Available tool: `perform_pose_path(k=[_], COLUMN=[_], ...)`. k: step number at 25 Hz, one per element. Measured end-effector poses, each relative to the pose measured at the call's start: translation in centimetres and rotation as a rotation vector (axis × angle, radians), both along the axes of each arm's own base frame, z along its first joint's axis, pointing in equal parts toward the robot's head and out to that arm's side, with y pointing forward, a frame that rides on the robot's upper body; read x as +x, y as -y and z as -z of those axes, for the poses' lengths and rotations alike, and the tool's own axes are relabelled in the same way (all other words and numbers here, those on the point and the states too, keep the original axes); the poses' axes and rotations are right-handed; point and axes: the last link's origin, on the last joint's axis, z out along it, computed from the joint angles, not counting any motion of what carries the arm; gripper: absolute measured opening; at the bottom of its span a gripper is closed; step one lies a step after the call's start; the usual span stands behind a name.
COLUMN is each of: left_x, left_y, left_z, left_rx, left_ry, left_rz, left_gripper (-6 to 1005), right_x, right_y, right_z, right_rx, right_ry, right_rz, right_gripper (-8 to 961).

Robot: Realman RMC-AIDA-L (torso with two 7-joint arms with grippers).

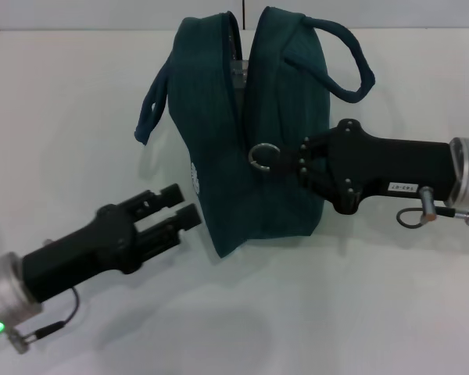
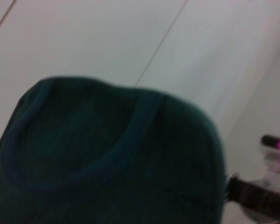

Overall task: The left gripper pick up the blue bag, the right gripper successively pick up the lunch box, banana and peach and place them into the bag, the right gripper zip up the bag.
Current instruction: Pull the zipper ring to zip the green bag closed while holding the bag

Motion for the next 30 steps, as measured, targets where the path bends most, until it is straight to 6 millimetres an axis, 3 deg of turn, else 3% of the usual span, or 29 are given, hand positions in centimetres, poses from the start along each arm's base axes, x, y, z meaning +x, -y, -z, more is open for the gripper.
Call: perform_pose_path(k=[7, 21, 30], left_x=[0.8, 1.0, 1.2], left_y=[-0.7, -1.8, -2.1], left_z=[3.2, 3.8, 3.9], left_rx=[-0.032, 0.006, 0.04], left_ry=[-0.037, -0.066, -0.09], left_rz=[-0.023, -0.038, -0.002], left_gripper=[624, 622, 274], right_x=[-0.1, 0.1, 0.4], right_y=[-0.4, -0.4, -0.6], right_z=[0.9, 0.8, 0.0], right_rx=[-0.024, -0.018, 0.026], right_ry=[0.011, -0.008, -0.07], right_rz=[0.021, 0.048, 0.089], right_gripper=[16, 16, 15])
